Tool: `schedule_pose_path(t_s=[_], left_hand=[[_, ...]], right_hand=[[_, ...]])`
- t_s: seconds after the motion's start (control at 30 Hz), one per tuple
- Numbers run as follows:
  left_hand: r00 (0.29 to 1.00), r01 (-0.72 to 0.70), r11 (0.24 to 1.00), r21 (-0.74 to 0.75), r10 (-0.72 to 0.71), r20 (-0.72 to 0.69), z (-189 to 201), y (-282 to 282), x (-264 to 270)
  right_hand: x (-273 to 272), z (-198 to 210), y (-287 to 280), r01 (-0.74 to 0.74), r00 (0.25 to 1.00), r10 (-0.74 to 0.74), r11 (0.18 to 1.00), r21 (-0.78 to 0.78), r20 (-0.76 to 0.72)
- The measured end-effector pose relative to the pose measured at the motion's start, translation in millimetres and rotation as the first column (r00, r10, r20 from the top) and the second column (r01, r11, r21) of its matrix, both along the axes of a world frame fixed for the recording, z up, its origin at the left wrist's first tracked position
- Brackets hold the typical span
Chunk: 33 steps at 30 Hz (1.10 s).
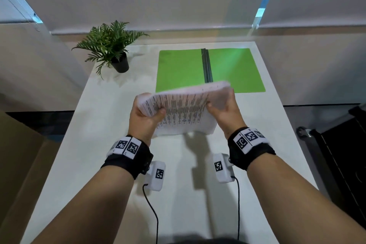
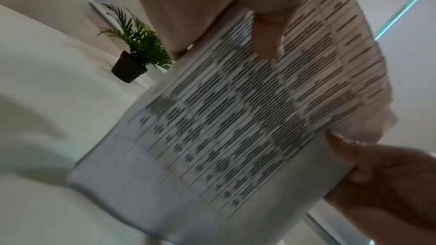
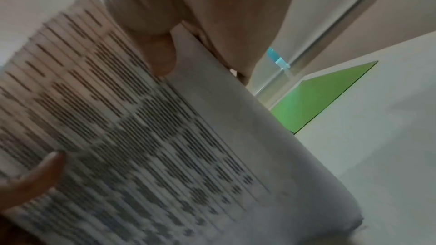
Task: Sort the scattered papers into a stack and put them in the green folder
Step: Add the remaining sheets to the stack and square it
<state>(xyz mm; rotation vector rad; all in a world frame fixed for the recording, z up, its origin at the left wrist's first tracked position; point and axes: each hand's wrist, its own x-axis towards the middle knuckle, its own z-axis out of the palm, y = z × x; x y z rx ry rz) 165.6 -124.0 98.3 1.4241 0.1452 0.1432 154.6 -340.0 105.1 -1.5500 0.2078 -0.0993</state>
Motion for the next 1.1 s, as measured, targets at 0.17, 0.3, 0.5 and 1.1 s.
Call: schedule_pose_path(t_s=[0.17, 0.3, 0.5, 1.1], left_hand=[[0.999, 0.014, 0.999, -0.032, -0.016, -0.048, -3, 1, 7], [0.996, 0.016, 0.999, -0.03, -0.019, -0.091, 3, 2, 15], [0.991, -0.045, 0.999, -0.019, 0.042, -0.13, 10, -4, 18], [0.981, 0.03, 1.0, -0.005, -0.031, -0.189, -2, 3, 27]], right_hand=[[3, 30, 2, 0.143, 0.947, -0.102, 0.983, -0.116, 0.304], [14, 49, 1, 0.355, 0.898, 0.108, 0.394, -0.848, 0.426], [8, 51, 47, 0.194, 0.954, 0.214, 0.089, -0.977, 0.21], [24, 2, -18, -0.147, 0.982, 0.137, 0.986, -0.075, -0.126]])
